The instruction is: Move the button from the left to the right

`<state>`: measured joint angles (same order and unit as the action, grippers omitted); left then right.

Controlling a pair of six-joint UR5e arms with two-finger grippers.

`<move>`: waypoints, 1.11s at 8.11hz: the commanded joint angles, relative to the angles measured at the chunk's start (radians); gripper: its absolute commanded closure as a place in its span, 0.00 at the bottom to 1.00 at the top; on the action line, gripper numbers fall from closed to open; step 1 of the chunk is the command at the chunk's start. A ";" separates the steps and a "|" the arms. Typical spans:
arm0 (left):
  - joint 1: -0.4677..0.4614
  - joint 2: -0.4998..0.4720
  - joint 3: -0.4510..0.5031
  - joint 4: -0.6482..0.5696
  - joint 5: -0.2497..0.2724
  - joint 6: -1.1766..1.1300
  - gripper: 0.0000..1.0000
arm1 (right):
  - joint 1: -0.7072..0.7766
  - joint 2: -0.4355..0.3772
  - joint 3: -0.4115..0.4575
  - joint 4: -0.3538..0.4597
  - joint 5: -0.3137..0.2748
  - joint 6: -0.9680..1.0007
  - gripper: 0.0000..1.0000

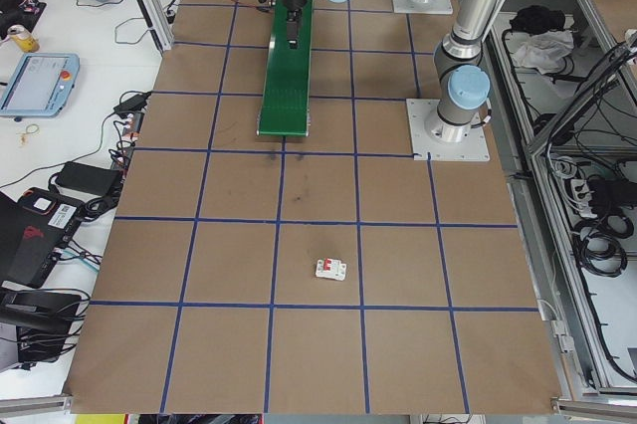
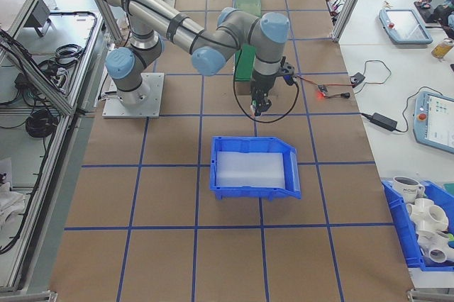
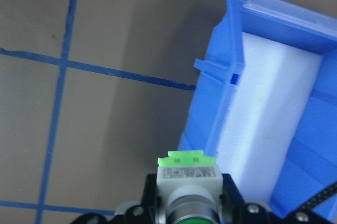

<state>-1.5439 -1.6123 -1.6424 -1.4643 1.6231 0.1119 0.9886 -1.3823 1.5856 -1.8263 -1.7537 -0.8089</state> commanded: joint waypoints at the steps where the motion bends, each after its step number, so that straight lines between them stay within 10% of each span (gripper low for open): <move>1: -0.010 0.006 0.003 0.001 0.008 0.000 0.00 | -0.187 0.125 0.002 -0.201 0.011 -0.367 1.00; 7: 0.001 -0.005 0.001 -0.013 0.024 0.002 0.00 | -0.242 0.315 0.034 -0.294 0.105 -0.499 1.00; 8: -0.001 0.002 -0.008 -0.008 0.026 0.003 0.00 | -0.242 0.313 0.034 -0.294 0.106 -0.518 0.79; 9: -0.001 0.003 -0.008 -0.010 0.017 0.002 0.00 | -0.242 0.309 0.034 -0.292 0.108 -0.533 0.08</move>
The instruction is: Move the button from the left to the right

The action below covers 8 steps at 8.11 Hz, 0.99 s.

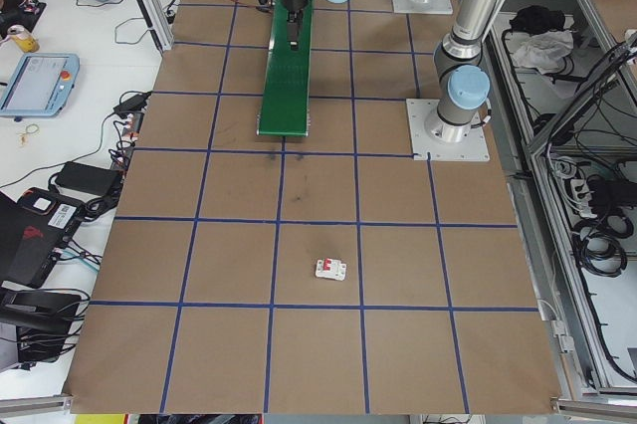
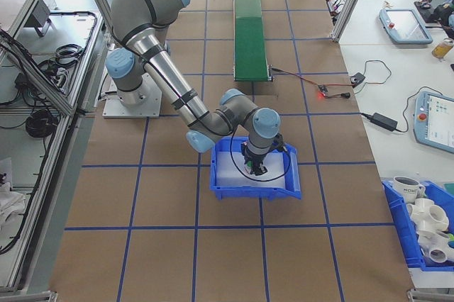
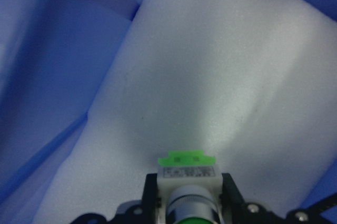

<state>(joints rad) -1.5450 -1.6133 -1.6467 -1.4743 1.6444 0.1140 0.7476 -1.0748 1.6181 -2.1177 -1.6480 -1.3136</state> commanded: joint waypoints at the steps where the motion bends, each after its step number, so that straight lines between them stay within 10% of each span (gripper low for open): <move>1: 0.002 0.006 -0.004 0.000 -0.012 -0.002 0.00 | -0.001 -0.016 0.002 0.007 -0.016 -0.035 0.00; 3: -0.004 0.013 0.002 -0.003 -0.058 -0.004 0.00 | -0.001 -0.109 0.002 0.065 -0.010 -0.053 0.00; 8: 0.008 0.023 -0.004 0.019 -0.057 -0.002 0.00 | 0.118 -0.554 -0.023 0.540 0.002 0.281 0.00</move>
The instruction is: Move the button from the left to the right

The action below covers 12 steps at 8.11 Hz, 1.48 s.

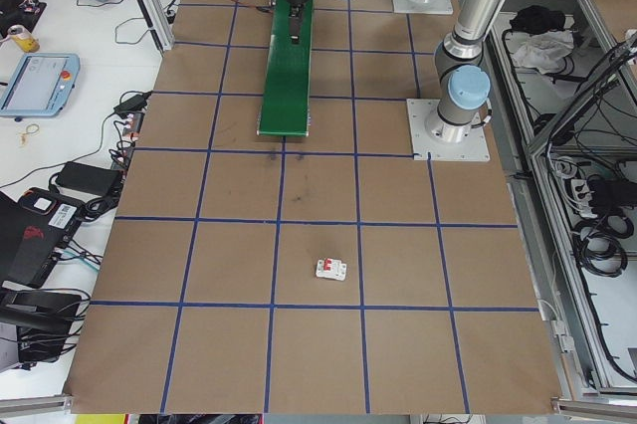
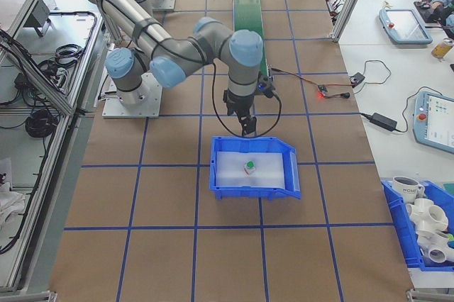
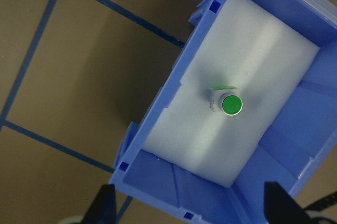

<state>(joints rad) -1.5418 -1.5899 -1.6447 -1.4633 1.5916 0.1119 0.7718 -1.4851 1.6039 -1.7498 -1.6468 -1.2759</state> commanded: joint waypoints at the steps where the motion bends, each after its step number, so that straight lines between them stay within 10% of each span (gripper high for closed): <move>1: 0.005 -0.001 -0.006 0.009 -0.007 -0.009 0.00 | 0.191 -0.182 -0.025 0.232 -0.001 0.391 0.00; 3: 0.003 0.034 -0.004 0.008 -0.001 0.000 0.00 | 0.413 -0.199 -0.065 0.369 -0.005 0.800 0.00; 7: -0.001 0.117 -0.006 0.000 -0.002 0.002 0.00 | 0.893 -0.146 -0.061 0.382 0.001 1.268 0.00; 12: 0.006 0.096 -0.014 0.044 0.004 0.000 0.00 | 0.939 -0.119 -0.056 0.360 -0.013 1.339 0.00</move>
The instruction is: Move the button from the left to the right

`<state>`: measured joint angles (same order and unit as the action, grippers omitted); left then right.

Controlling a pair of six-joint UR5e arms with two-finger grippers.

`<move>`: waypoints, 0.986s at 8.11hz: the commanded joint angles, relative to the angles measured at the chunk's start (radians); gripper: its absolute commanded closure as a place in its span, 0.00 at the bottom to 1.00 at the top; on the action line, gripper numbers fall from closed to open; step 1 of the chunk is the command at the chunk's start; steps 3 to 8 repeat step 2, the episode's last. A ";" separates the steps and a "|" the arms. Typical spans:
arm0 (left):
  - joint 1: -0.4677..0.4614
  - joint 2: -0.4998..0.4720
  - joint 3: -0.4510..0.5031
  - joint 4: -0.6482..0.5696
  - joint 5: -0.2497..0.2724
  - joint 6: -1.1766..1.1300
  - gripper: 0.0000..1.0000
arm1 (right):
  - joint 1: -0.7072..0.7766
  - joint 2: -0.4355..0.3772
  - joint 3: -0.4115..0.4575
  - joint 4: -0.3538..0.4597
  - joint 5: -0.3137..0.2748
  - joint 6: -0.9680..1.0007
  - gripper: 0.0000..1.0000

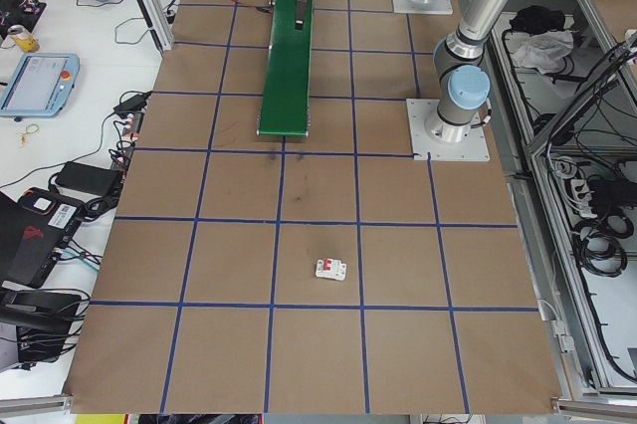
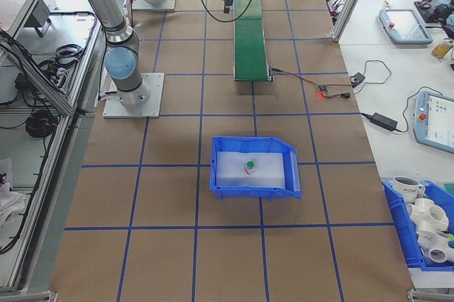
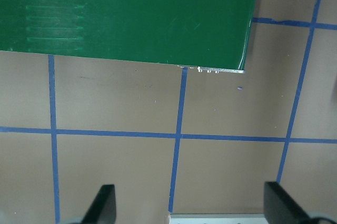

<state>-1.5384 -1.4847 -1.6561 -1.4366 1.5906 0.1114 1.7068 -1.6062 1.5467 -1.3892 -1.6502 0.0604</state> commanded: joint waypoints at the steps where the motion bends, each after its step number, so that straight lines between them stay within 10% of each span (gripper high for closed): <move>1: 0.003 -0.028 -0.001 0.015 0.006 0.001 0.00 | 0.004 0.002 0.001 -0.001 -0.013 0.003 0.00; 8: 0.003 -0.035 0.001 -0.007 0.009 0.001 0.00 | 0.004 0.002 0.001 -0.002 -0.013 0.001 0.00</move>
